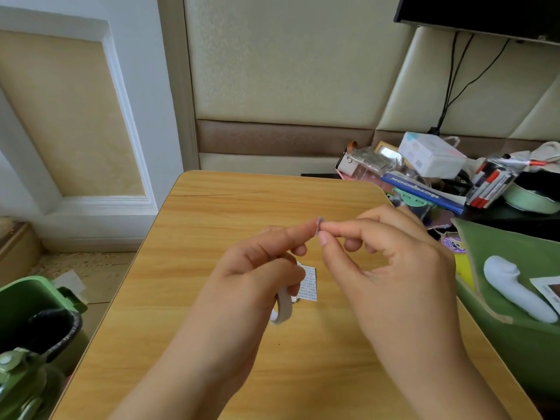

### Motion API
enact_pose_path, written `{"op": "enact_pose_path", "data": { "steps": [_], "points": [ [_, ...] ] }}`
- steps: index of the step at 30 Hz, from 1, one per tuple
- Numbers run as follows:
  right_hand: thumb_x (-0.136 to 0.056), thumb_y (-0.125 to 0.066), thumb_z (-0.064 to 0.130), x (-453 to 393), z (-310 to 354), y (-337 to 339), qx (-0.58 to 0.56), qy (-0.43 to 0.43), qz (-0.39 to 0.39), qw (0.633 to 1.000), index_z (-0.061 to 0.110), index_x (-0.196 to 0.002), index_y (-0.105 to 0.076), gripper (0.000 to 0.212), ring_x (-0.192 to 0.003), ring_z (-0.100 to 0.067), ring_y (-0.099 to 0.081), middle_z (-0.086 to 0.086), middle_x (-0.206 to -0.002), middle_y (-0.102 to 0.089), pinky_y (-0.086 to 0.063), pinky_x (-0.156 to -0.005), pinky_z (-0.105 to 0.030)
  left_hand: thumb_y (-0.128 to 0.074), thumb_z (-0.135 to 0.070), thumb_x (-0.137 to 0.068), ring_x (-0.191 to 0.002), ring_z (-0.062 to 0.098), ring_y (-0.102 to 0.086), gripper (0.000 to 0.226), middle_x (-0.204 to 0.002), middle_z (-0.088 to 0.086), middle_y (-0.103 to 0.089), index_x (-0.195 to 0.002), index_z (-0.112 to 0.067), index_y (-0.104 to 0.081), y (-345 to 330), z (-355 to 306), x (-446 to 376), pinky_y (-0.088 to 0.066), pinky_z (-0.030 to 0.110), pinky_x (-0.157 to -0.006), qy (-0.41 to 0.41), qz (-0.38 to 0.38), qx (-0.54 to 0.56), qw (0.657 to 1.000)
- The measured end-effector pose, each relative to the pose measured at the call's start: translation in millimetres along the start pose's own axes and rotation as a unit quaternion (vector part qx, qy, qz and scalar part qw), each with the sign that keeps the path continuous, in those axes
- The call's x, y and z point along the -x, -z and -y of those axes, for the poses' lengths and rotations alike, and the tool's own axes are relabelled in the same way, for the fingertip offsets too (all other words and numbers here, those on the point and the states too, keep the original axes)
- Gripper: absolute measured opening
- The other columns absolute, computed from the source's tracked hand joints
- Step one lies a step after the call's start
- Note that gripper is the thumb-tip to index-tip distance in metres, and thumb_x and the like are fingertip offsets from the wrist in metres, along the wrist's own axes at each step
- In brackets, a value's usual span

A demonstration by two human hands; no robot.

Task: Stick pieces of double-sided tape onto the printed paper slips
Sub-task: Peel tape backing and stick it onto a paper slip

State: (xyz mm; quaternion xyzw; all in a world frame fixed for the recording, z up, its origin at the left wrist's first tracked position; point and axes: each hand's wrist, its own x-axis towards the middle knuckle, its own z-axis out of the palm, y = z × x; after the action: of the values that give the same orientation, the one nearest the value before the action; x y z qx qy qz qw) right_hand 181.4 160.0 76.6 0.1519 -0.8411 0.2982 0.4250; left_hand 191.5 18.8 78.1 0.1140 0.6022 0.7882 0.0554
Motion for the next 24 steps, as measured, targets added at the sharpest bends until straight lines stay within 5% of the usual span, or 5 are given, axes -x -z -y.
{"op": "enact_pose_path", "data": {
  "steps": [8,24],
  "points": [
    [-0.082,-0.061,0.027,-10,-35,-39,0.033,0.004,-0.014,0.999,0.017,-0.081,-0.075,0.017,-0.070,-0.009,-0.046,0.009,-0.069,-0.050,-0.040,-0.066,-0.026,-0.051,-0.012,-0.061,-0.064,0.005,-0.044,0.048,-0.075,-0.016,-0.050,-0.094,-0.037,-0.075,7,23,-51,-0.033,0.019,-0.064,0.000,-0.026,-0.072,0.997],
    [-0.070,-0.072,0.021,16,-64,-78,-0.123,-0.155,0.053,0.979,0.026,-0.073,-0.073,0.006,-0.064,-0.003,-0.048,0.016,-0.062,-0.051,-0.034,-0.061,-0.006,-0.053,-0.006,-0.062,-0.064,0.009,-0.044,0.043,-0.075,-0.008,-0.052,-0.091,-0.027,-0.078,30,76,-67,-0.031,0.035,-0.067,0.027,-0.021,-0.017,0.999]
  ]
}}
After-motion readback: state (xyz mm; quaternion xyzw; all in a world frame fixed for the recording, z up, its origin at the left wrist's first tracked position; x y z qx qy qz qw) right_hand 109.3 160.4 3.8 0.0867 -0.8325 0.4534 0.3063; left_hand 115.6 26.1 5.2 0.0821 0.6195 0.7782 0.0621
